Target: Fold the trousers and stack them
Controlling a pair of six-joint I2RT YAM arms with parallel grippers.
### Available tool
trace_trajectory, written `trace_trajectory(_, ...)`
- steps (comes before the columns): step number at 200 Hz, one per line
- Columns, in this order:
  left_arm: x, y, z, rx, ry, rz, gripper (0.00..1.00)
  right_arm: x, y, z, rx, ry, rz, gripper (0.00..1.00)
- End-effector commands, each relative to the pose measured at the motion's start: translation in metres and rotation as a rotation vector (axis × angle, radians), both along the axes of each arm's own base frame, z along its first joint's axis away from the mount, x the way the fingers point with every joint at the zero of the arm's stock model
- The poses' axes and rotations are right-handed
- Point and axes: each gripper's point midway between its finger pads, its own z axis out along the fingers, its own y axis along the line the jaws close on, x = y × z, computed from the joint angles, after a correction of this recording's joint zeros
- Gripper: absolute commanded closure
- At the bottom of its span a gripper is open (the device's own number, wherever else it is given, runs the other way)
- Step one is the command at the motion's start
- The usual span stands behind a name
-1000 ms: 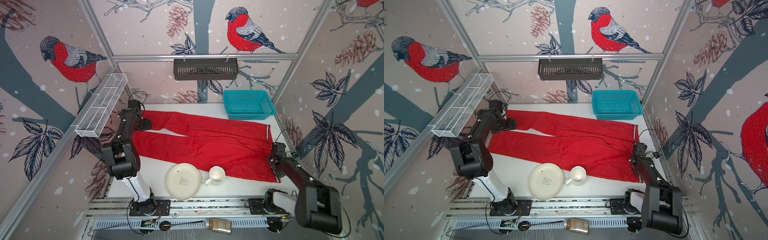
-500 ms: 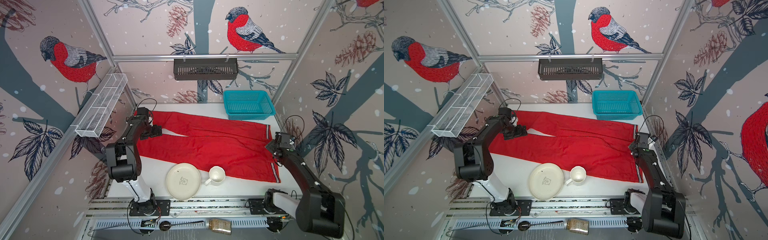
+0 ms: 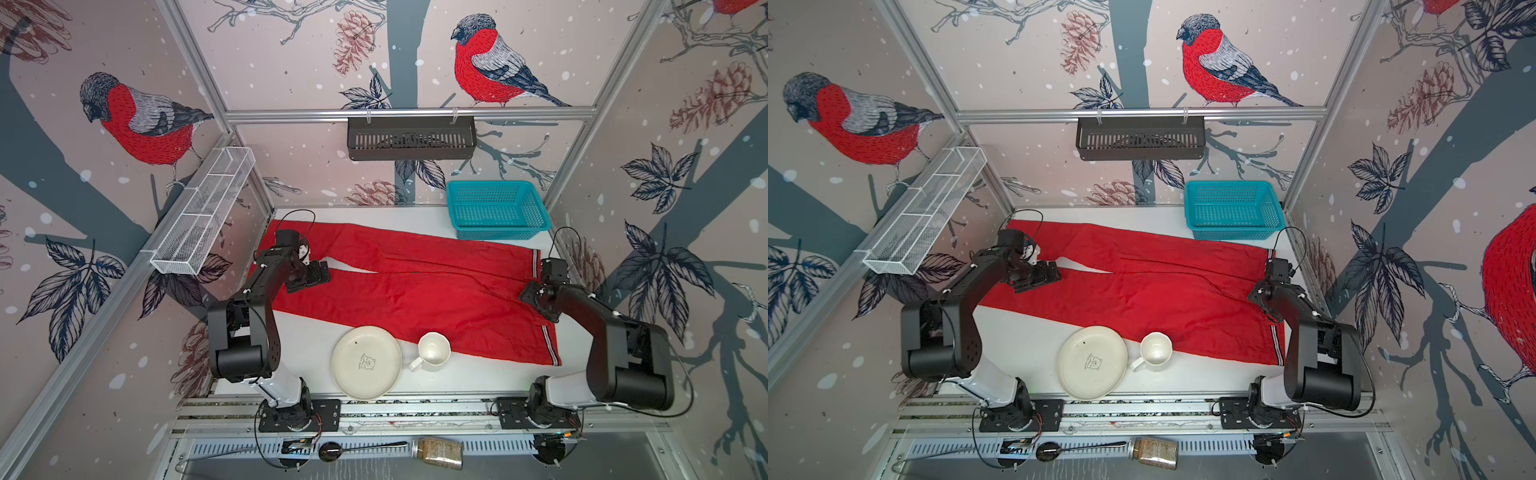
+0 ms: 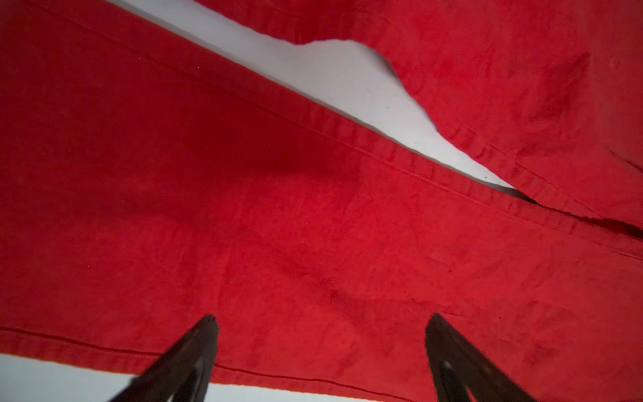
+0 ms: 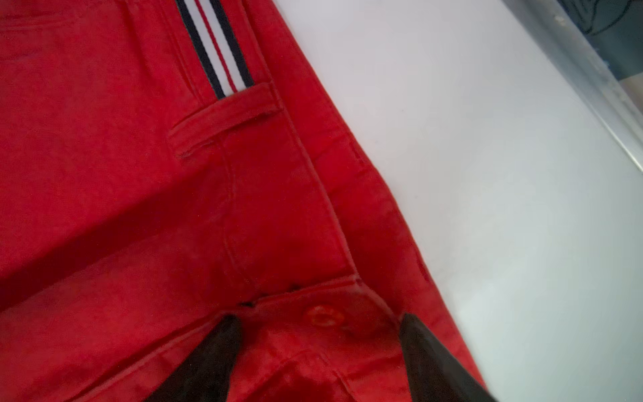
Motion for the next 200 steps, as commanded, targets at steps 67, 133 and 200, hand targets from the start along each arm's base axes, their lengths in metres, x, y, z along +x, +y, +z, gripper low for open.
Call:
trace_trajectory(67, 0.001, -0.011, -0.012, -0.064, -0.007, -0.012, 0.08, -0.029, -0.048, -0.019, -0.102, 0.095, -0.187, 0.64)
trace_trajectory(133, -0.013, -0.01, -0.032, -0.06, 0.05, -0.002, 0.09, -0.028, -0.072, -0.013, -0.13, 0.088, -0.253, 0.6)
trace_trajectory(200, 0.007, -0.002, -0.011, -0.018, -0.001, 0.013, 0.09, 0.007, -0.048, 0.05, -0.13, -0.068, -0.163, 0.37)
